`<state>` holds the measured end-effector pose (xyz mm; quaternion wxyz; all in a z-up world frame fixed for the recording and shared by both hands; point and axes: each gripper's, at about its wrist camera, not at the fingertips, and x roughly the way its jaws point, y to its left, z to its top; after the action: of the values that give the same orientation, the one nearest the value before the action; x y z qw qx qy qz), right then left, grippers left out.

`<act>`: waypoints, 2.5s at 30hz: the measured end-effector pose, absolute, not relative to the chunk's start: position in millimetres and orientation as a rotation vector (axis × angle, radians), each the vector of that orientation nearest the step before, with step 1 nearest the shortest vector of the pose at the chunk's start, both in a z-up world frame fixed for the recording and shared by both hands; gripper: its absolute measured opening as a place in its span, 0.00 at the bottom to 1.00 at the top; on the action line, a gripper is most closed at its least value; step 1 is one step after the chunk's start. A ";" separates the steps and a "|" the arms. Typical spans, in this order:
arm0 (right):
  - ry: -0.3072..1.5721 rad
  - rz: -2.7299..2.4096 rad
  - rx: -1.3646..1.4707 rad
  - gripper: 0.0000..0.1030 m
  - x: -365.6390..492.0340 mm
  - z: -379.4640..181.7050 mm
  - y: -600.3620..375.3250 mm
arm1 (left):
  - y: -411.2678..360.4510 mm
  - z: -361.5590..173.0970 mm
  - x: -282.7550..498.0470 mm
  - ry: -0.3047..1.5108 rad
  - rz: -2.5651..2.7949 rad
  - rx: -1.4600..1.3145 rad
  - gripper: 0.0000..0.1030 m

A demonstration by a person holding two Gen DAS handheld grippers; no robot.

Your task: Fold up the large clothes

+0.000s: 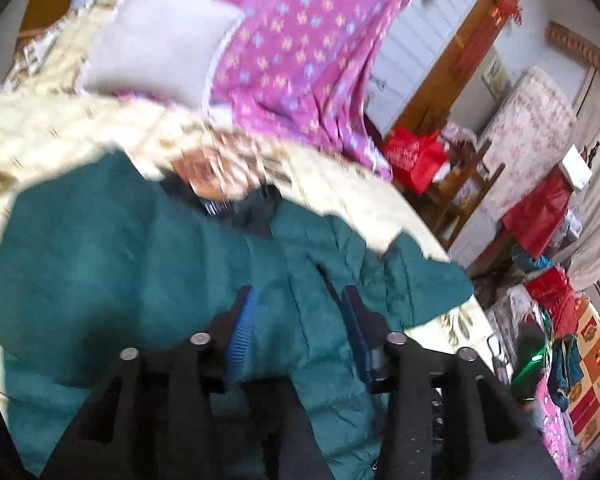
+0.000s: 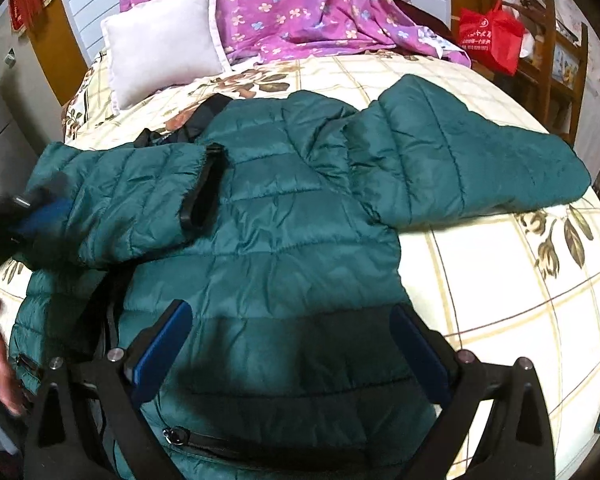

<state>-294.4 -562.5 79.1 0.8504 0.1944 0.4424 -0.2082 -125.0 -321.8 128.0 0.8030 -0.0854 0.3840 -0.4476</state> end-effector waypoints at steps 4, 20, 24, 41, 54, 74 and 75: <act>0.913 -0.426 0.434 0.98 -288.1 84.2 -566.1 | -277.6 150.6 -103.5 0.794 -0.871 -0.204 0.38; 0.920 -0.300 0.546 0.52 -165.2 50.4 -558.6 | -166.0 81.7 -52.4 0.874 -0.507 -0.154 0.38; 0.844 -0.259 0.474 0.22 -170.2 74.2 -544.8 | -168.9 79.4 -52.6 0.880 -0.489 -0.146 0.38; 0.849 -0.459 0.245 0.55 -174.5 85.9 -589.6 | -236.2 84.0 -47.2 0.843 -0.475 -0.059 0.38; 0.895 -0.328 0.212 0.79 -122.0 74.1 -539.6 | -282.6 49.9 -24.5 0.845 -0.401 0.055 0.38; 0.928 -0.352 0.208 0.82 -159.7 46.9 -548.8 | -289.2 36.4 -27.2 0.817 -0.398 0.087 0.47; 0.931 -0.356 0.199 0.83 -157.8 44.5 -547.7 | -288.8 36.5 -27.2 0.818 -0.397 0.090 0.48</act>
<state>-157.8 -547.7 44.5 0.8736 0.0952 0.4457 -0.1705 -27.2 -288.8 36.5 0.8976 0.0435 0.3947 -0.1916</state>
